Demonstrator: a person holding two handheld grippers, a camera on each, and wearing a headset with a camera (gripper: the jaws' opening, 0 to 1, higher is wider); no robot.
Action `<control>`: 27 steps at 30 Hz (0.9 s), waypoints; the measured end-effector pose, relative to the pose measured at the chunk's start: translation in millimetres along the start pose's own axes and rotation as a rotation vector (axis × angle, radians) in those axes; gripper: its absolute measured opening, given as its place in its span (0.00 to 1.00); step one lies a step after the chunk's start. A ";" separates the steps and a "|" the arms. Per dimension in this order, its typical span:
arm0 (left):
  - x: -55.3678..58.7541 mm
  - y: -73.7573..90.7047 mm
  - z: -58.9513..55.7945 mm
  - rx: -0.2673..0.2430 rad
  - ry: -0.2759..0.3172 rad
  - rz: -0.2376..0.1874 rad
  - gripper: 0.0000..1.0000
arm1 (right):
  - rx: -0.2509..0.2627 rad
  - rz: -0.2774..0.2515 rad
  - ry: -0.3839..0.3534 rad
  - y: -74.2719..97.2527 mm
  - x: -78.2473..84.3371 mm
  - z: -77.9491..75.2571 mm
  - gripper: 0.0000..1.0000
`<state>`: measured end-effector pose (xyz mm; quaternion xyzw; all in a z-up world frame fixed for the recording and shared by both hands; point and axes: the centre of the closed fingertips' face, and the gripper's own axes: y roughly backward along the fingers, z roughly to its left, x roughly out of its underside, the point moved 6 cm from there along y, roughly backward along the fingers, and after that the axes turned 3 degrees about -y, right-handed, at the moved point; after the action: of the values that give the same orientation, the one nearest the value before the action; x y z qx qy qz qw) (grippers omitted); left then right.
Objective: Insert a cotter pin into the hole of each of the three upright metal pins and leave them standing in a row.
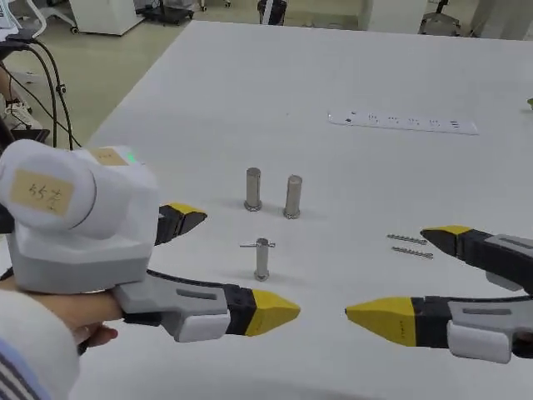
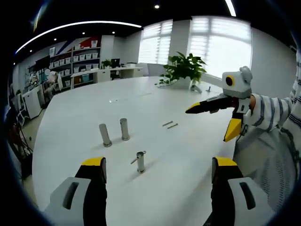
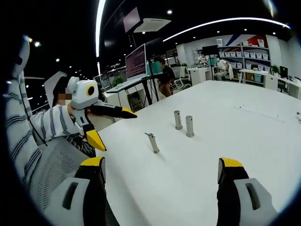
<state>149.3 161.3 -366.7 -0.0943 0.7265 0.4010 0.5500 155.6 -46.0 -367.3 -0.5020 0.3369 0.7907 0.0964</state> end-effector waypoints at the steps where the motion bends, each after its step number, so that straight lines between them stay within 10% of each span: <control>1: -0.7 0.2 0.9 -0.002 0.006 -0.002 0.91 | 0.020 0.010 -0.006 1.8 1.7 -1.8 0.98; 12: -7.7 6.1 19.4 -0.041 0.051 -0.030 0.87 | 0.102 0.001 -0.078 20.7 9.3 -7.3 0.98; 27: -33.1 -1.5 64.5 -0.071 -0.036 -0.005 0.77 | 0.133 0.020 -0.129 36.9 26.3 -4.1 0.98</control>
<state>209.4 194.6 -343.2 -0.1082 0.7018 0.4267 0.5601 127.9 -81.3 -374.9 -0.4393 0.3869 0.7980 0.1430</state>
